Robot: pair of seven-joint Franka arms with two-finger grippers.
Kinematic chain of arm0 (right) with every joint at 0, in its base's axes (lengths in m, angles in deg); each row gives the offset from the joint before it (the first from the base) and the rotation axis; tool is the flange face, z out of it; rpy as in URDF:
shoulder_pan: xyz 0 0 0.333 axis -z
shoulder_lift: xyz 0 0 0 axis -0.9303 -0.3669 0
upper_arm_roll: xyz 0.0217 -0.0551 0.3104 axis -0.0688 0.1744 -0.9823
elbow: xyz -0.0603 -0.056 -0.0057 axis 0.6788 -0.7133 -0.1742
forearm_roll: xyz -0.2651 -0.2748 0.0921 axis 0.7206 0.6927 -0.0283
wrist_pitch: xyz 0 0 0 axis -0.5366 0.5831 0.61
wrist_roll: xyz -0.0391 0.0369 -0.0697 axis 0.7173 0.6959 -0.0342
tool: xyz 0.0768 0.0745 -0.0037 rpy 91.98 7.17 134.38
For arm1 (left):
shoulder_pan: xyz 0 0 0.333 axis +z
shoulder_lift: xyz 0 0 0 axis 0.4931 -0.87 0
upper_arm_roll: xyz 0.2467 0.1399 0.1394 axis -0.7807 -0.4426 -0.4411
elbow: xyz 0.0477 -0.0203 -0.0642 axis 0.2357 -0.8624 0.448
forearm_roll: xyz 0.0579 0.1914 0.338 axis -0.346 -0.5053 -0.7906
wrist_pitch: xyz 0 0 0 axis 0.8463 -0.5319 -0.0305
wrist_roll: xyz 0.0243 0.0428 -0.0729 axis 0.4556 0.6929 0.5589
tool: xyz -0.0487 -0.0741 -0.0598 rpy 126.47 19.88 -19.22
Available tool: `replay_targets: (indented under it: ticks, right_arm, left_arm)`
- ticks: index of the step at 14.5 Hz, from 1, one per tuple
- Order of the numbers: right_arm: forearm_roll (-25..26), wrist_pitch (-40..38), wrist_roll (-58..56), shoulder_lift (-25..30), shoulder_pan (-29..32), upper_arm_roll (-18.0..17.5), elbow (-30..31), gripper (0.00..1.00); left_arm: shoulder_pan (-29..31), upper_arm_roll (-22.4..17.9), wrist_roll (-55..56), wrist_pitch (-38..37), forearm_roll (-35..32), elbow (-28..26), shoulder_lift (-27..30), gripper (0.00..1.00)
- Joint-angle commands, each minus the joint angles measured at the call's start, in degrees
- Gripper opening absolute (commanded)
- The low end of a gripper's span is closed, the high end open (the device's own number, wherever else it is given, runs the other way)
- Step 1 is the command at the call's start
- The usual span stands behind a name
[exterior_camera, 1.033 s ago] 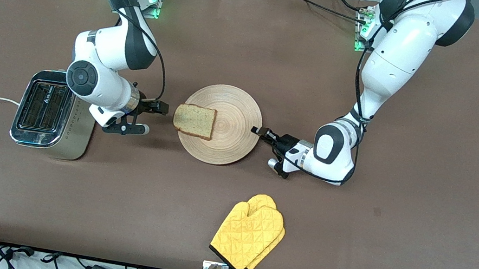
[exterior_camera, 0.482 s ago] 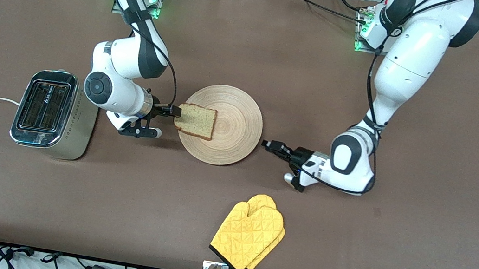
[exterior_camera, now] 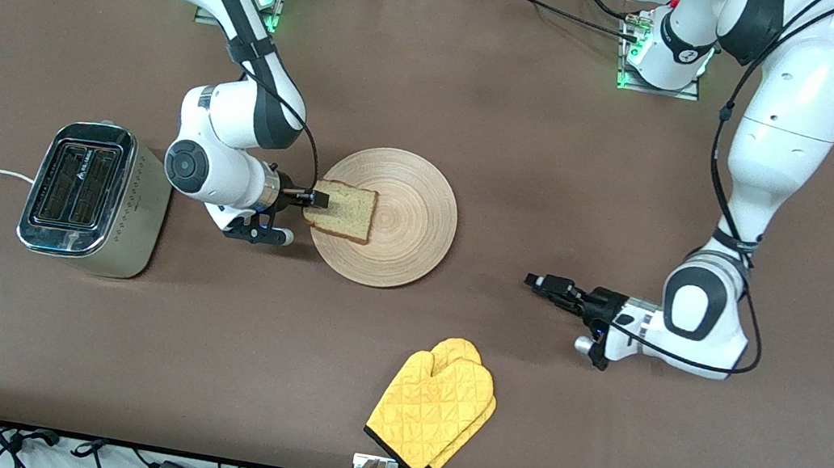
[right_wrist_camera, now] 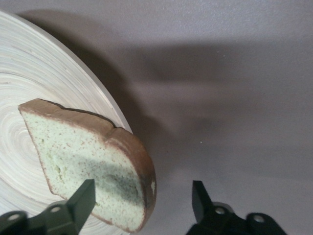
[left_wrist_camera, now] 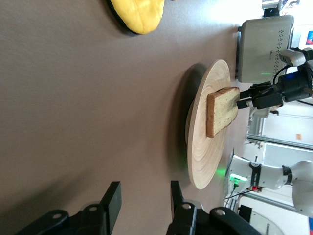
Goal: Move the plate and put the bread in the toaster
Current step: 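Grasp the bread slice with the right gripper while the left gripper withdraws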
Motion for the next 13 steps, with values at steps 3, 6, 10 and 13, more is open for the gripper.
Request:
replay_targets:
  ticks: [3,6,10,13]
  right_arm:
    - [-1.2,0.9,0.6,-0.7,-0.5,0.0,-0.3,0.71]
    - [-1.2,0.5,-0.5,-0.7,-0.6,0.0,-0.8,0.47]
    - [-1.1,0.1,-0.8,-0.4,-1.4,0.0,-2.4,0.21]
    - [-1.1,-1.3,-0.9,0.6,-1.3,0.0,-3.9,0.09]
  left_arm:
    - [4.0,0.1,10.3,-15.1,-16.6,11.5,2.1,0.49]
    - [6.0,-0.4,14.0,-18.1,-29.8,14.3,7.8,0.55]
    - [4.6,0.6,27.2,-23.6,-42.6,14.3,17.2,0.63]
    - [0.9,0.6,38.7,-26.1,-51.8,14.3,23.4,0.80]
